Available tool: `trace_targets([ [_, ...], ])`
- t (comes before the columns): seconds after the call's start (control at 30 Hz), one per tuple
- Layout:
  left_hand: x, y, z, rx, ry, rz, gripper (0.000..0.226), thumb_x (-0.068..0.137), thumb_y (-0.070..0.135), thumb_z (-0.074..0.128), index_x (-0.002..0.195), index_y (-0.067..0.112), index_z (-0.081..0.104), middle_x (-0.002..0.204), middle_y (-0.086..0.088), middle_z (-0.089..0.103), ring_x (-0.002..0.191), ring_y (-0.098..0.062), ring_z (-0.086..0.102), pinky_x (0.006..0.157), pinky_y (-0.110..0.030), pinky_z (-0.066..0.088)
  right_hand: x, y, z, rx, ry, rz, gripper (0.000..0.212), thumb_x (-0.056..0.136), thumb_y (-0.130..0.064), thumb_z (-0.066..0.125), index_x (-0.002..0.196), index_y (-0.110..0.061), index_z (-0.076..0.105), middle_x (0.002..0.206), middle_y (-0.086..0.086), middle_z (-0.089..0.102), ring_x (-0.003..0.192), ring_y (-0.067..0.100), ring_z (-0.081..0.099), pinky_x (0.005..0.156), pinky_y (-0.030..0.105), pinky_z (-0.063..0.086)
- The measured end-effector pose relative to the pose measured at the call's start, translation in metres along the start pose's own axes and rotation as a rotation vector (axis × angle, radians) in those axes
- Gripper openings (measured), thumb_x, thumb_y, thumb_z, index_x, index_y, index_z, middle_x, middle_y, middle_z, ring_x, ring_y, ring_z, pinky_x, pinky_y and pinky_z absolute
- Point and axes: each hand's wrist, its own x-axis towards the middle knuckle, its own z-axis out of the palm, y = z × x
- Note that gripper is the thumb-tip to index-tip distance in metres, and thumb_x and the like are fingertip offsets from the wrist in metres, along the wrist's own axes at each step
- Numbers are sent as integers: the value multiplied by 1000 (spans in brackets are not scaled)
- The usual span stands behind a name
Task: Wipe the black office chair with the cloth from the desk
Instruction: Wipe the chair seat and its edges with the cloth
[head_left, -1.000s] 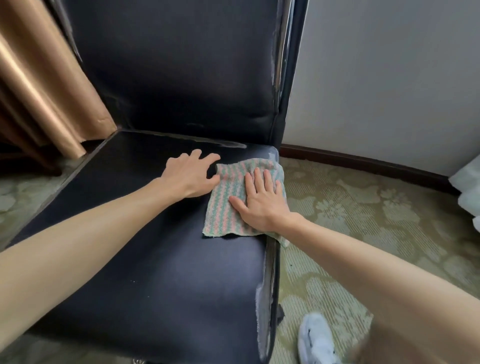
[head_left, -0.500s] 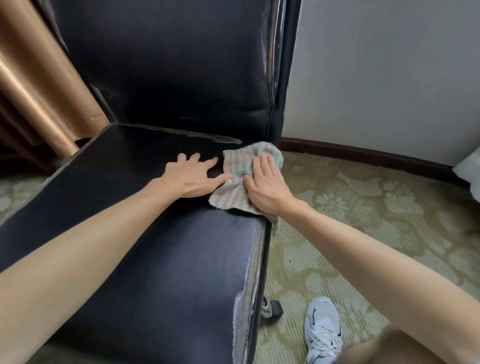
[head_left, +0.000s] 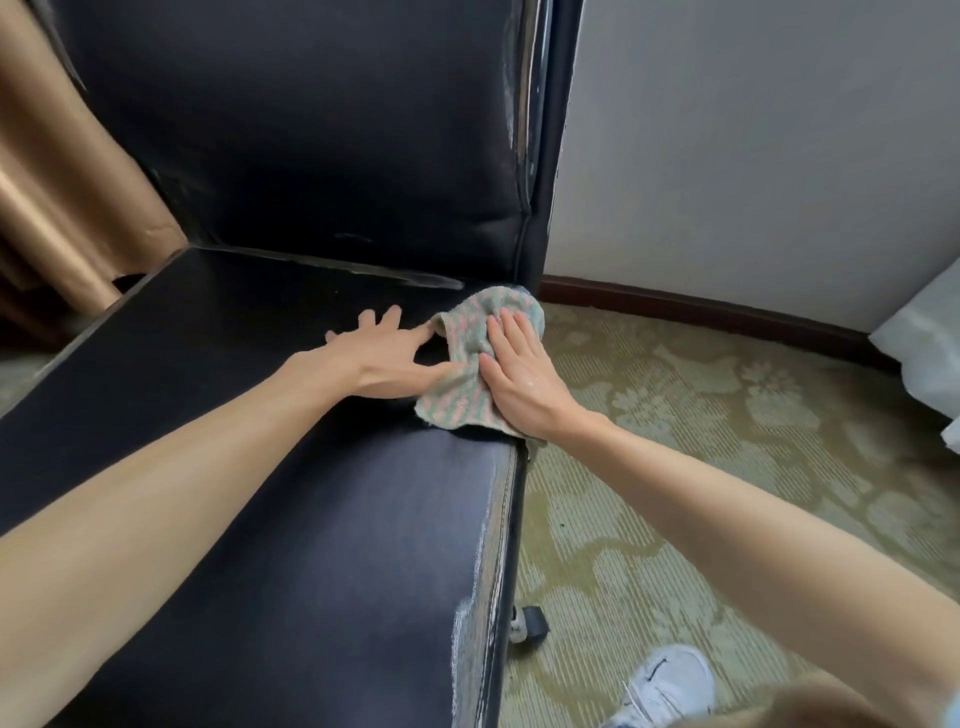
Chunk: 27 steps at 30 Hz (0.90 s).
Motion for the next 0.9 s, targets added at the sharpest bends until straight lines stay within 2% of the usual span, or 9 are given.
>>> trace_targets([
  [0.07,2,-2,-7,-77,-42,-25,118,44,106,14,148,52,9,162,-9,4,147,-36,-2,113,-63,11,14,3,-5,24,-18,14,59,105,-37,22,154,-10,3,162,4,-9,147,13,-16,112,23,-13],
  [0.13,5,-3,-15,-93,-54,-38,115,47,104,20,149,50,12,162,-10,7,147,-37,-2,113,-59,12,29,6,-12,42,-37,32,59,106,-35,22,154,-9,2,162,5,-10,147,14,-17,112,23,-13],
  [0.33,15,-1,-16,77,-79,-46,115,56,94,38,153,41,5,156,-15,12,140,-43,10,106,-55,28,51,10,-17,69,-66,22,59,106,-34,23,154,-8,2,162,5,-10,147,14,-15,113,25,-11],
  [0.5,19,2,-18,110,-83,-76,119,46,90,25,152,41,9,151,-15,17,134,-43,18,102,-54,32,20,10,-10,82,-79,-3,62,104,-36,23,154,-9,-2,162,5,-13,147,12,-16,114,24,-11],
  [0.67,18,1,-15,72,-49,-62,124,41,93,26,152,40,12,151,-14,19,134,-42,19,99,-54,35,-5,5,-1,75,-87,-20,65,104,-39,24,154,-11,-6,161,3,-17,146,11,-19,114,24,-12],
  [0.73,18,0,-14,82,-50,-58,115,50,91,31,152,40,14,152,-12,19,136,-41,17,100,-56,35,-2,5,-1,54,-81,-18,66,103,-39,26,154,-10,-4,161,4,-16,146,12,-19,113,24,-12],
  [0.8,20,0,-12,113,-45,-49,97,68,83,39,151,38,20,151,-13,20,137,-41,17,99,-56,35,8,5,-2,25,-76,-11,68,102,-40,31,154,-9,0,162,5,-13,147,14,-17,113,26,-10],
  [0.9,24,0,-13,135,-25,-41,80,80,70,41,150,35,23,149,-15,22,134,-42,19,98,-53,36,33,1,-9,54,-22,24,73,93,-39,44,151,-6,16,162,7,1,149,17,-4,121,36,4],
])
